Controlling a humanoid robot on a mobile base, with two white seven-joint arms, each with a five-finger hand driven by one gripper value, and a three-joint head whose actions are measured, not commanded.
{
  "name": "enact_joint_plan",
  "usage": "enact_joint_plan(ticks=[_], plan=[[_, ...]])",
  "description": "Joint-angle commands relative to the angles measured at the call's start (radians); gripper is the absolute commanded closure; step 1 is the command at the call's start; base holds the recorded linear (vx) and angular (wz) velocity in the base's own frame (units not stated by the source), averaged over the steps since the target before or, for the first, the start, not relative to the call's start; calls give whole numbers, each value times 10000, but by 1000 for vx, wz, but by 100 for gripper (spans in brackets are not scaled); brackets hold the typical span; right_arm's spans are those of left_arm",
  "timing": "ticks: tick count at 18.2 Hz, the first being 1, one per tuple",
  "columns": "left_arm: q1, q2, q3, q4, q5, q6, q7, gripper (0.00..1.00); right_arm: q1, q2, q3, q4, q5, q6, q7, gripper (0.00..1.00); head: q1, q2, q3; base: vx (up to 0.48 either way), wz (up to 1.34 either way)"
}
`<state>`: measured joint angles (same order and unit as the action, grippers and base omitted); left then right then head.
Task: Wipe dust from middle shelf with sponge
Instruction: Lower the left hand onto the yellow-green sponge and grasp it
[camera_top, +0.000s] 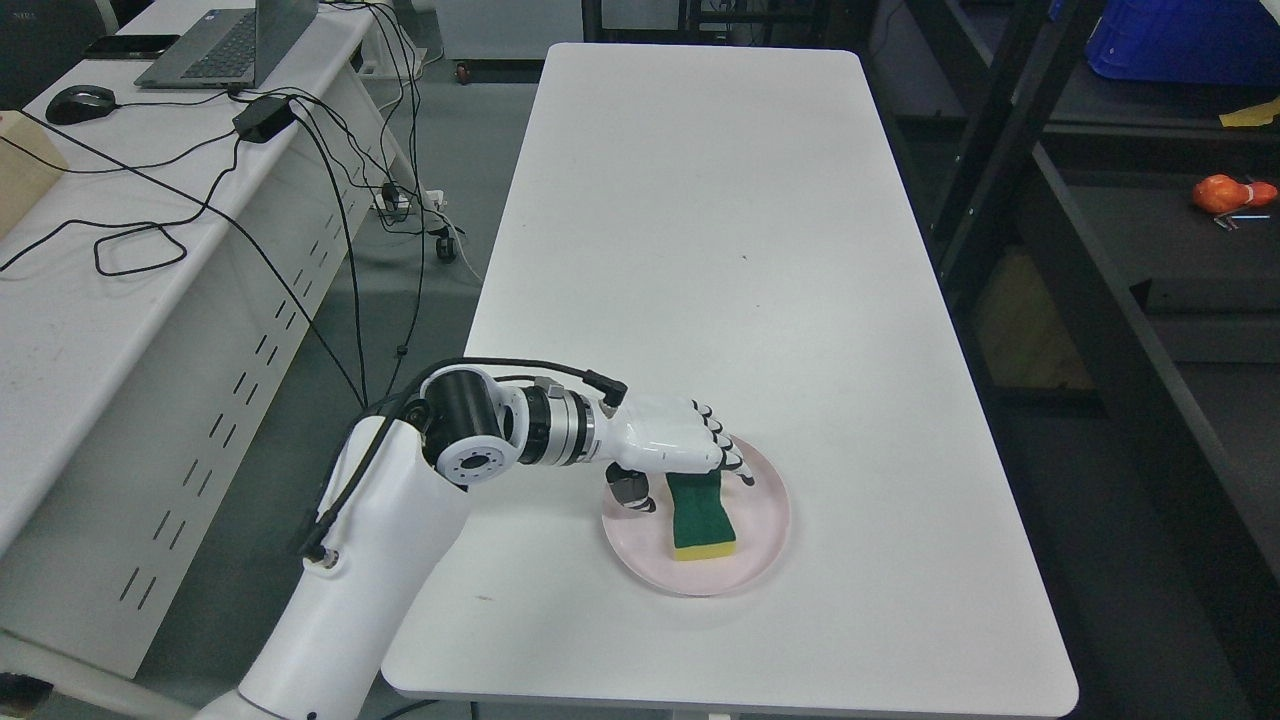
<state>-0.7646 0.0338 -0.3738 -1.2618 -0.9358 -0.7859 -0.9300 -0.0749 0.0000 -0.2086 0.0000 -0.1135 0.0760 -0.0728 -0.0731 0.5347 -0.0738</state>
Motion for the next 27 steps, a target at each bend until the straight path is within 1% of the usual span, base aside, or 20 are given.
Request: enact_joint_plan(ticks=[1,3,10,13,15,18,21,23,26,27], plan=[[52,-164,-481,392,0,5,19,19,-3,-175,0,-175,0,7,-8,0,0,0,0,0,0],[83,-164,-481,362,0,5,50,20,13,-175,0,-175,0,7,-8,0,0,0,0,0,0],[436,-164,-282,269,108,5,157,36,-3,-175,0,-175,0,7,-8,0,0,0,0,0,0],[604,-164,-251,269,123,5,157,40,-3,-175,0,-175,0,7,-8,0,0,0,0,0,0],[635,-164,-22,269,199,5,157,49,-3,-175,0,-175,0,7,-8,0,0,0,0,0,0],[620,-164,468,224,980,5,142,71,-3,-175,0,-175,0,7,-8,0,0,0,0,0,0],[620,-164,1143,86,1548,5,157,86,-3,-175,0,-175,0,7,-8,0,0,0,0,0,0],[620,-164,1649,9,2450,5,157,99,-3,-175,0,-175,0,7,-8,0,0,0,0,0,0],[544,-164,2706,-236,3663,5,401,100,-3,-175,0,-175,0,7,-8,0,0,0,0,0,0],[513,-164,3029,-313,4335,5,843,100,-3,-175,0,-175,0,7,-8,0,0,0,0,0,0]])
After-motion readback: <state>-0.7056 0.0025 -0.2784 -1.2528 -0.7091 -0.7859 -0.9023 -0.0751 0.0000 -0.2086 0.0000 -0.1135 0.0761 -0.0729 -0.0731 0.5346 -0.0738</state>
